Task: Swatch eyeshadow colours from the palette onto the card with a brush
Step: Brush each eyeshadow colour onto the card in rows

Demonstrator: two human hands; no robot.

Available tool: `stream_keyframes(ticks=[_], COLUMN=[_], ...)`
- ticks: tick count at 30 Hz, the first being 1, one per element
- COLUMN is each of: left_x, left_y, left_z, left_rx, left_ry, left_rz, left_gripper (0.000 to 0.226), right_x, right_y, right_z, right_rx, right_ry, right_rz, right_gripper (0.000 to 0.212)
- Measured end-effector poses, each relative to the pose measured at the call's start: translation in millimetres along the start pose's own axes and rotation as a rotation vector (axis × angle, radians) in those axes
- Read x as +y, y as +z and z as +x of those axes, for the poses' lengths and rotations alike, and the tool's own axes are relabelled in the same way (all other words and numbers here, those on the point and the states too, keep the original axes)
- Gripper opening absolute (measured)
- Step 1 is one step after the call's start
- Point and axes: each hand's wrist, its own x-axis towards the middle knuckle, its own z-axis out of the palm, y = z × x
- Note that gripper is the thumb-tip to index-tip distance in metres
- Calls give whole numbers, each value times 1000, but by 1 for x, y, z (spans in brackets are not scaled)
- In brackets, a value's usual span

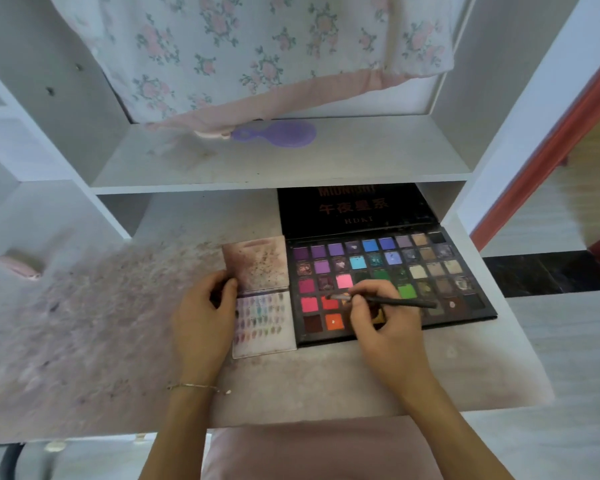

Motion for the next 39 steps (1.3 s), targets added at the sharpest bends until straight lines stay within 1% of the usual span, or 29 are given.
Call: stream_keyframes(ticks=[3, 5, 9, 13, 15, 19, 21, 25, 28, 32, 36, 39], left_x=[-1, -2, -2, -3, -3, -4, -4, -4, -4, -3, -3, -3], left_y=[0, 0, 0, 0, 0, 1, 2, 2, 1, 2, 2, 2], left_z=[0, 1, 1, 1, 1, 2, 2, 2, 1, 1, 2, 2], left_rx=[5, 14, 24, 26, 31, 46, 53, 47, 46, 65, 63, 69], left_ry=[2, 10, 11, 24, 21, 19, 18, 12, 12, 11, 14, 15], left_rz=[-2, 12, 38, 33, 37, 46, 49, 40, 40, 42, 46, 39], left_gripper=[20, 20, 20, 19, 19, 19, 19, 19, 20, 19, 18, 19], right_x=[-3, -5, -6, -2, -1, -1, -1, -2, -2, -1, -1, -2], right_y=[17, 25, 33, 34, 34, 37, 37, 37, 37, 37, 37, 37], right_z=[-4, -6, -6, -6, -5, -4, -4, -4, -3, -3, -3, -3], right_rx=[-158, -210, -208, -243, -256, -285, -293, -297, -292, -305, -292, -300], right_ry=[13, 6, -24, -5, -5, -1, -4, -9, -5, -10, -10, -9], right_rz=[18, -18, -105, -152, -181, -227, -245, -247, -255, -255, -259, -252], right_gripper=[35, 35, 26, 35, 34, 15, 10, 19, 16, 22, 16, 25])
